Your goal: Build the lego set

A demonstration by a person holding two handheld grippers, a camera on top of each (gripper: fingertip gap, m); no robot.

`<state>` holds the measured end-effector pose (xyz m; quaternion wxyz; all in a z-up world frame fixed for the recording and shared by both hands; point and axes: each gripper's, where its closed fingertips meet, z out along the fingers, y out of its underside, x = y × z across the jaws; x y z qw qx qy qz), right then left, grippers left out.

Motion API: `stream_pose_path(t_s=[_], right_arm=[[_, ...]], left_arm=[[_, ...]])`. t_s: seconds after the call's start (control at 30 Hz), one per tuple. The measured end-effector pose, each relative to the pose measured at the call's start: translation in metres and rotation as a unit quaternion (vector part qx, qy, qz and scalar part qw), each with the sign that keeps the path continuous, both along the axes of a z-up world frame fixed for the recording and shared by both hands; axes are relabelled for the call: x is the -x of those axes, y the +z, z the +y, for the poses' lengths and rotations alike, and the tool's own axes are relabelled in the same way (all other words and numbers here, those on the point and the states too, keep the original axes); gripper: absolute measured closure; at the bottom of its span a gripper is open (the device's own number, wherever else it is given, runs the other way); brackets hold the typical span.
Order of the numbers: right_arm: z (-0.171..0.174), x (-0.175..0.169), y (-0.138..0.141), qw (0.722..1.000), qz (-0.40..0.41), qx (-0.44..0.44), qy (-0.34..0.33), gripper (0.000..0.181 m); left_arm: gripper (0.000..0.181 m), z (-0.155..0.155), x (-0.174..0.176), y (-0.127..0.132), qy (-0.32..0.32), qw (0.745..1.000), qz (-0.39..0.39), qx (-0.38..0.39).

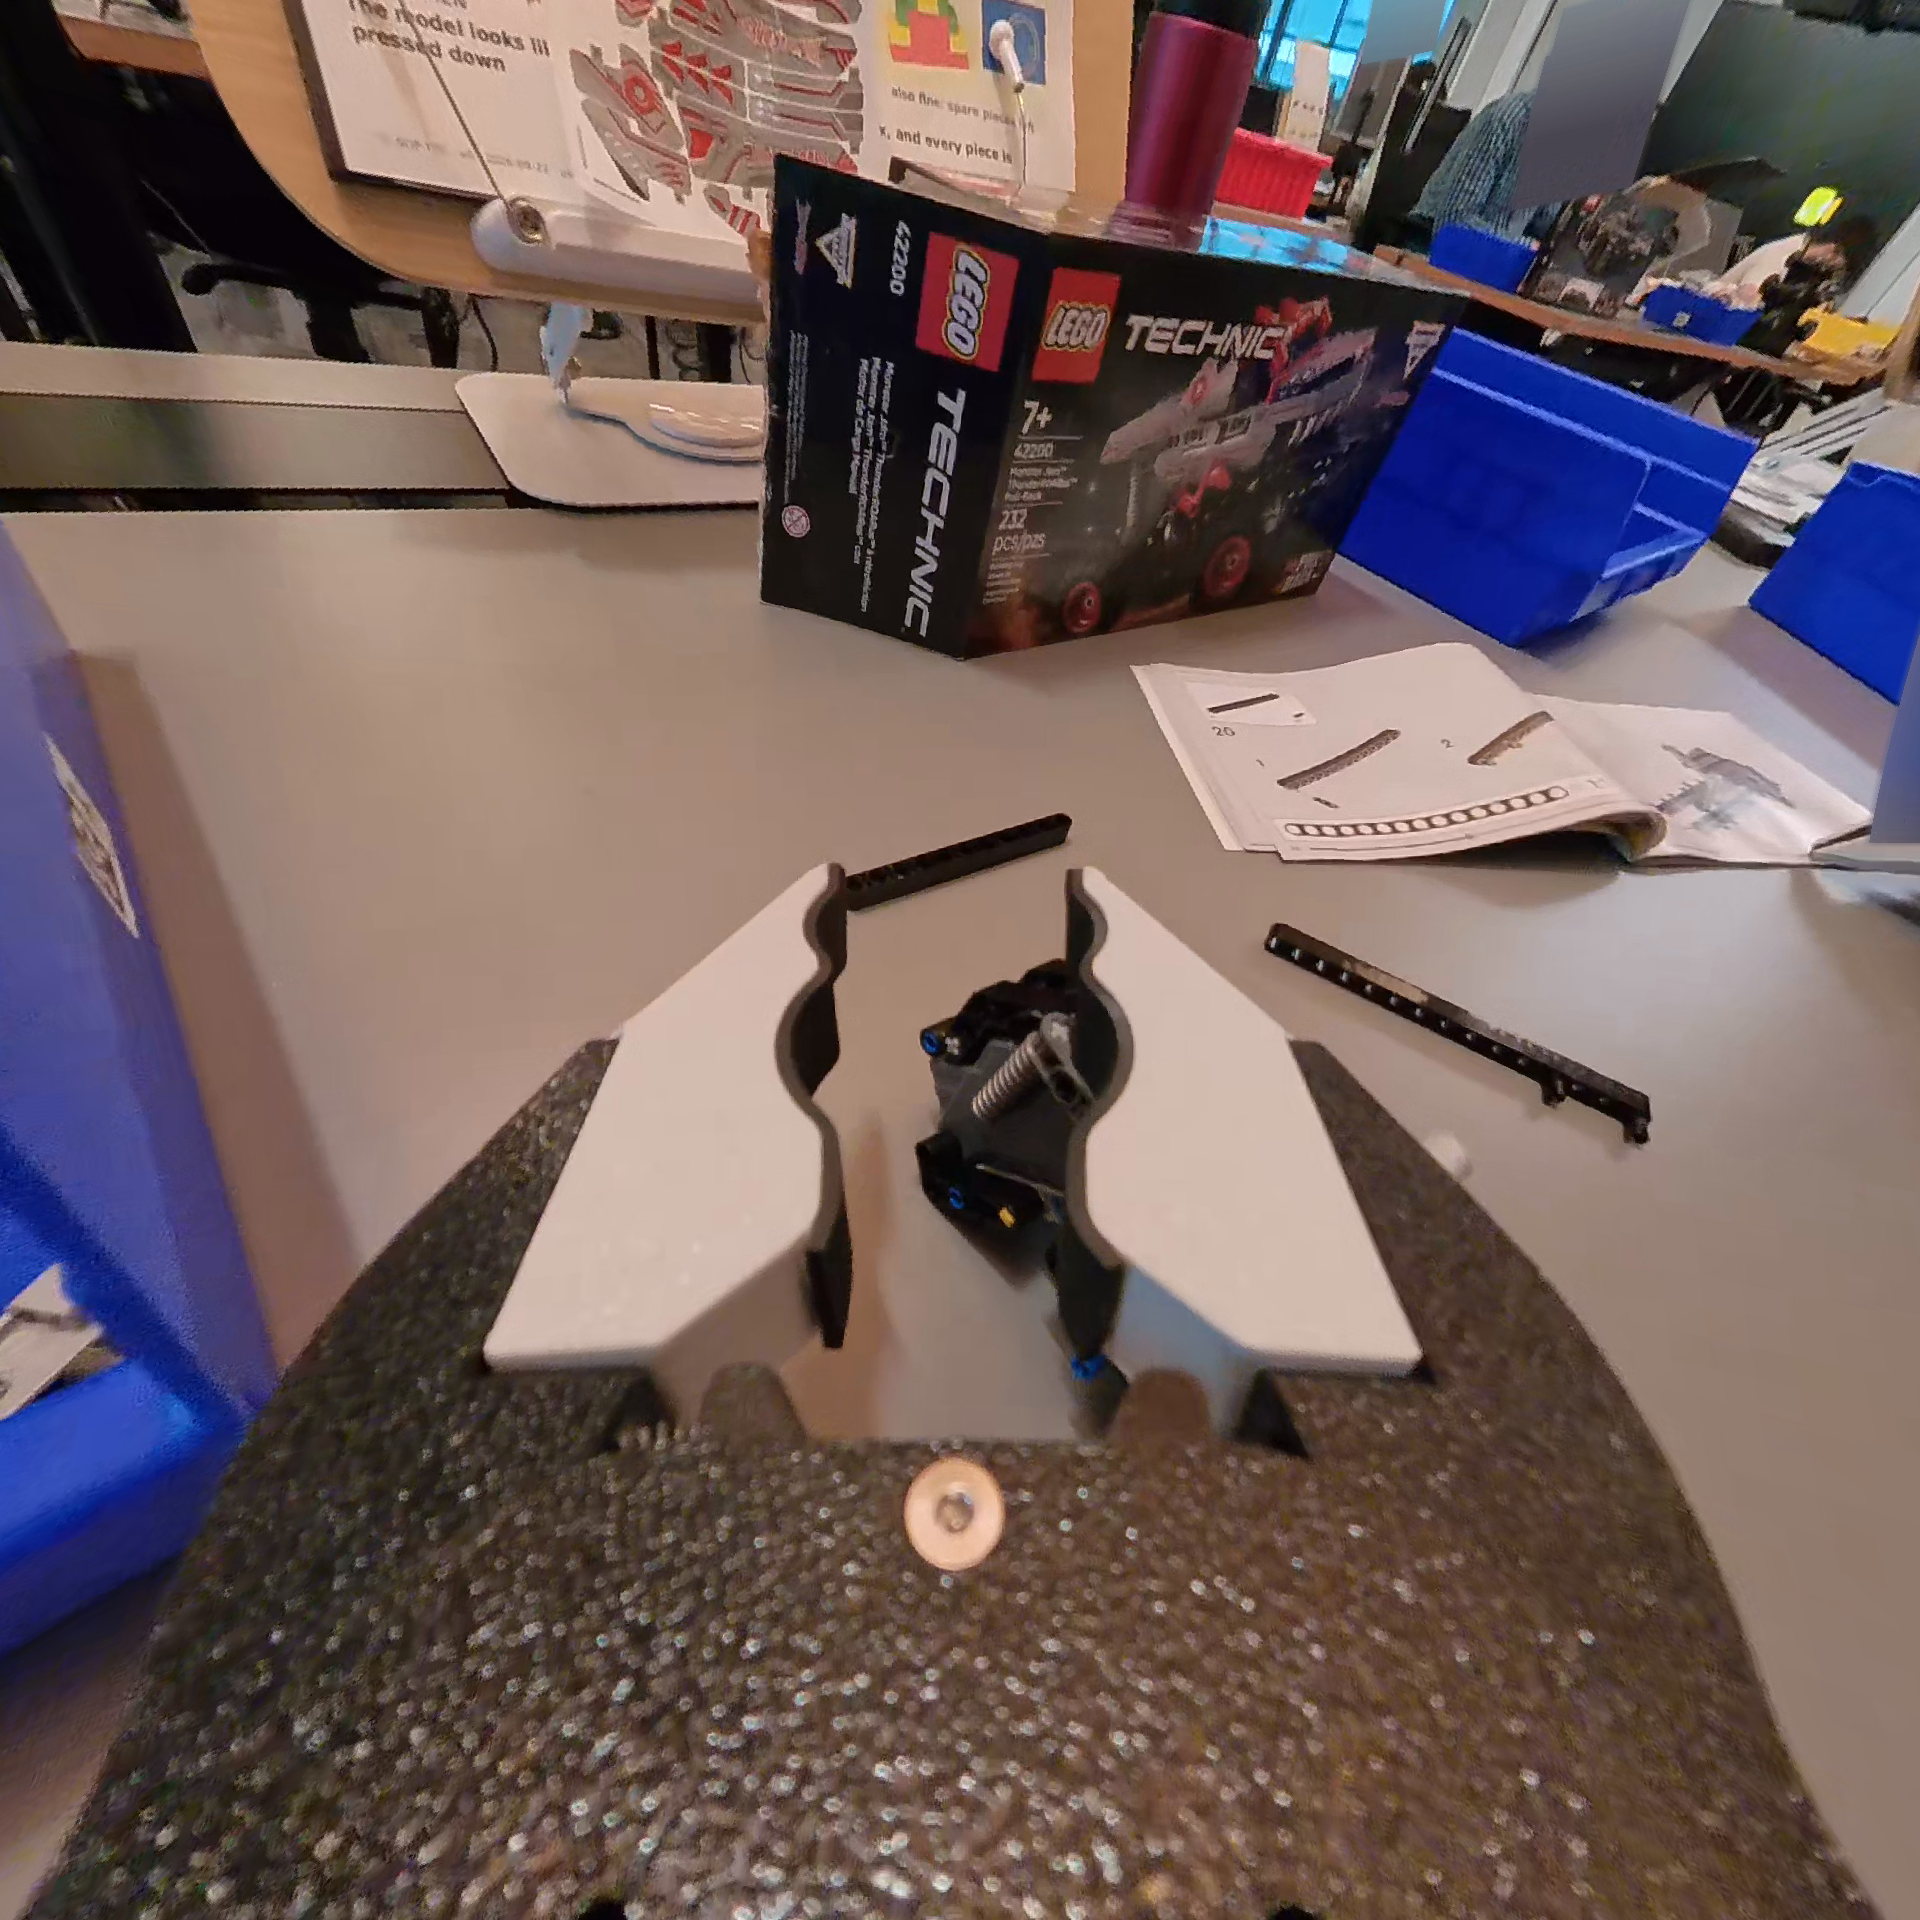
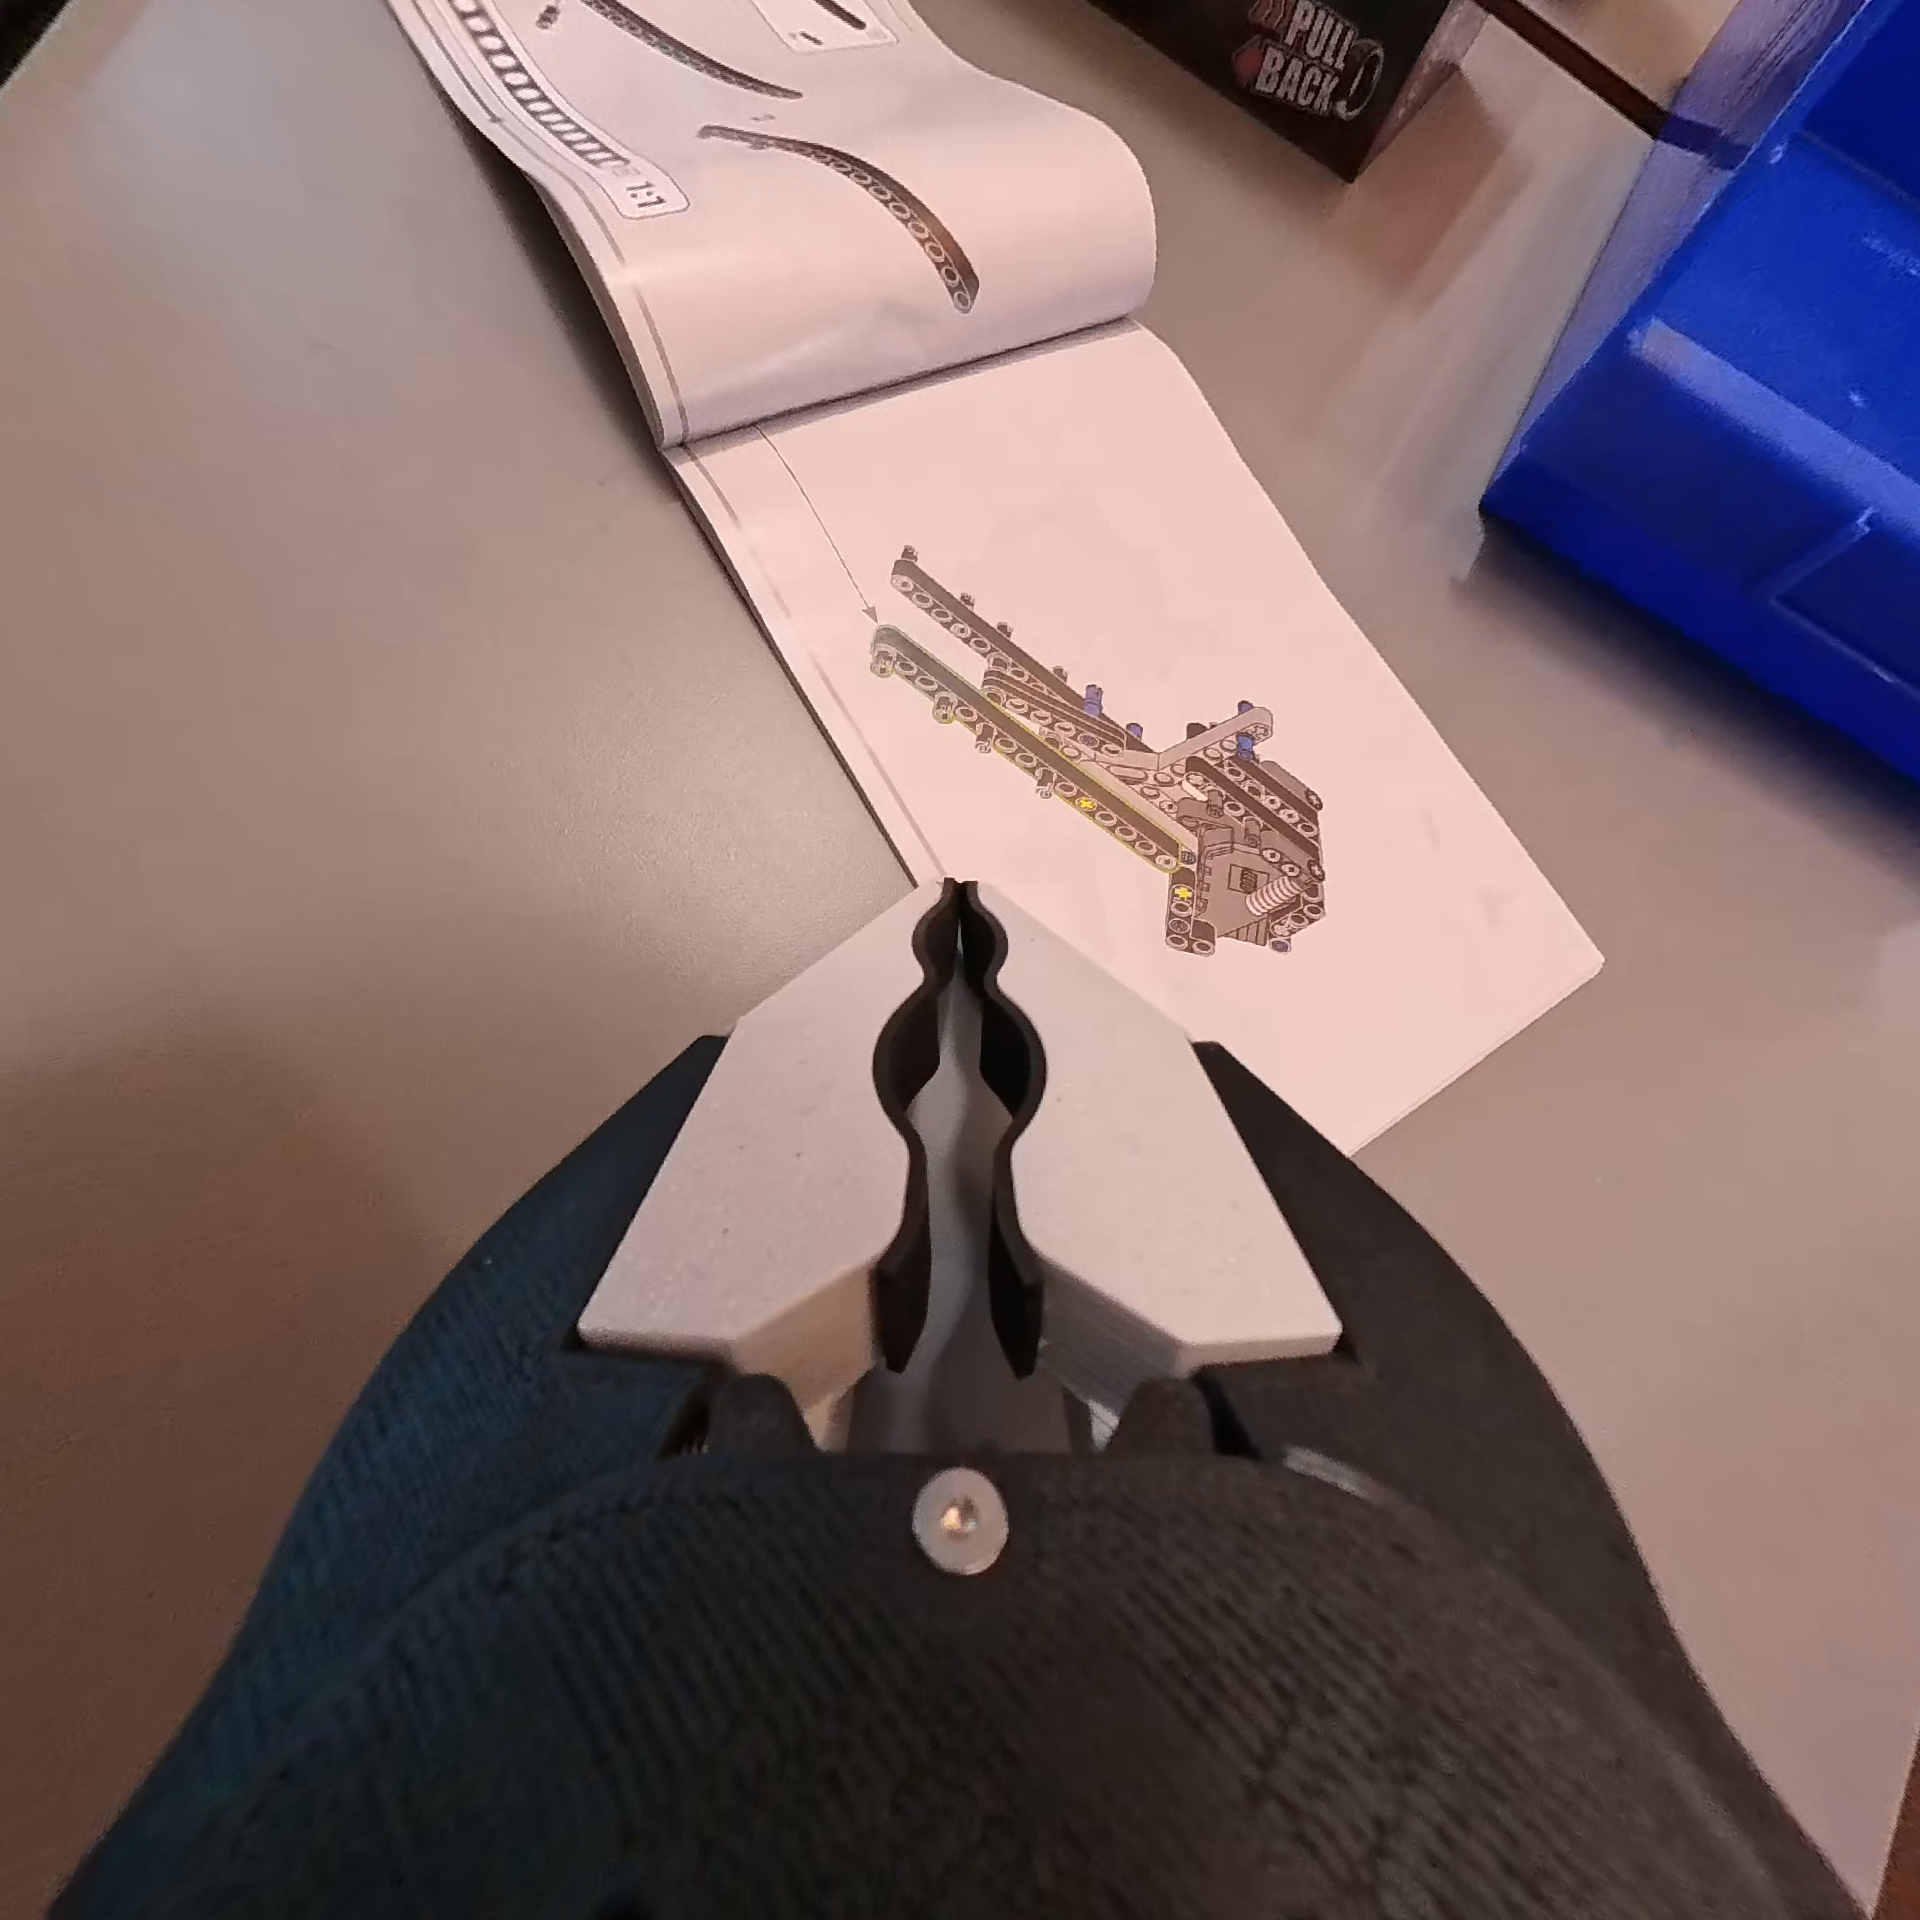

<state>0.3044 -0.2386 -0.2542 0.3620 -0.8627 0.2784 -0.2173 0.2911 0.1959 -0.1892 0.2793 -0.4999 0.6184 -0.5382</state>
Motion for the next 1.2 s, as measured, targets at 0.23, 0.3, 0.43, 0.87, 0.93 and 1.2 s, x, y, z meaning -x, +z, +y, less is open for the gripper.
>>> stream_pose_path(t_s=[0.23, 0.3, 0.43, 0.87, 0.93, 1.2], right_arm=[[-0.003, 0.007, 0.000, 1.000, 0.013, -0.011, 0.005, 0.181], [-0.003, 0.008, 0.000, 1.000, 0.013, -0.011, 0.004, 0.181], [-0.004, 0.009, 0.000, 1.000, 0.005, -0.005, 0.003, 0.181], [0.006, 0.033, 0.000, 0.999, 0.010, -0.008, 0.038, 0.181], [0.006, 0.038, 0.000, 0.999, 0.018, -0.014, 0.041, 0.181], [0.003, 0.041, 0.002, 1.000, 0.006, 0.003, 0.020, 0.177]], left_arm=[[0.143, 0.002, 0.002, 0.005, -0.001, 1.000, -0.014, 0.016], [0.143, 0.001, 0.002, 0.005, -0.003, 1.000, -0.011, 0.014], [0.143, -0.001, 0.003, 0.005, -0.010, 1.000, -0.012, 0.013], [0.144, -0.009, 0.008, 0.010, -0.049, 0.998, -0.024, 0.030], [0.144, -0.013, 0.010, 0.011, -0.063, 0.997, -0.025, 0.031], [0.144, -0.029, 0.021, 0.014, -0.112, 0.993, -0.037, 0.030]])
